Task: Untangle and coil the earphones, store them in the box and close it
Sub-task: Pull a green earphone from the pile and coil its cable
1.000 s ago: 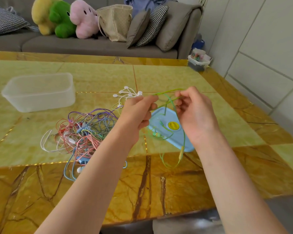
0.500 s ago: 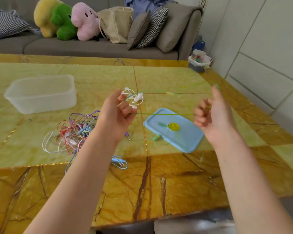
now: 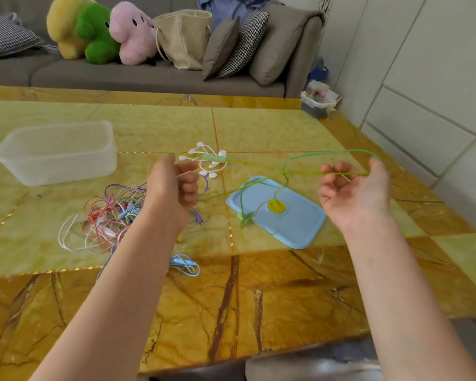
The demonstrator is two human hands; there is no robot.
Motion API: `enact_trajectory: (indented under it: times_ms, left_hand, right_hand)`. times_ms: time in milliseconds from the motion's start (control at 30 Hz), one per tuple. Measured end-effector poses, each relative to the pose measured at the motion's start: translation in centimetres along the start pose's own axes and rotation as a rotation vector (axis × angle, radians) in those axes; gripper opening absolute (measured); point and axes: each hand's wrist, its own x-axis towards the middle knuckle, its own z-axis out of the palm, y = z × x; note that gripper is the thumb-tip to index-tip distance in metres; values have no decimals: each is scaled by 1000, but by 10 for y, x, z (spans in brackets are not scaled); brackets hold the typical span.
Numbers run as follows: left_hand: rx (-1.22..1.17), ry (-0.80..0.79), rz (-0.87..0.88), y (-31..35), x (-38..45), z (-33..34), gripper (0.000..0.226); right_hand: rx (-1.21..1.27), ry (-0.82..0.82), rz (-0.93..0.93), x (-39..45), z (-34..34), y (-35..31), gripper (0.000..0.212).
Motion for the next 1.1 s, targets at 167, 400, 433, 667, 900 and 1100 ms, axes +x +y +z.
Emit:
enact_trajectory:
  times_ms: [167, 400, 433, 667, 900, 1100]
  left_hand:
    - [-570, -32, -26, 6, -5, -5, 36]
    - [326, -14, 563, 2, -7, 0, 44]
    - [683, 15, 721, -4, -5, -1, 47]
    - [1314, 257, 680, -7, 4, -10, 60]
    - [496, 35, 635, 1, -3, 3, 70]
    - [406, -43, 496, 3, -3, 5, 67]
  right_hand:
    - [212, 67, -132, 0, 1, 1, 34]
    - [88, 63, -281, -1, -2, -2, 29]
    - [46, 73, -315, 0, -2, -3, 33]
    - [-507, -13, -579, 4, 1, 10, 37]
    - [-589, 46, -144, 15, -1, 19, 38]
    - [-953, 13, -330, 19, -8, 18, 83]
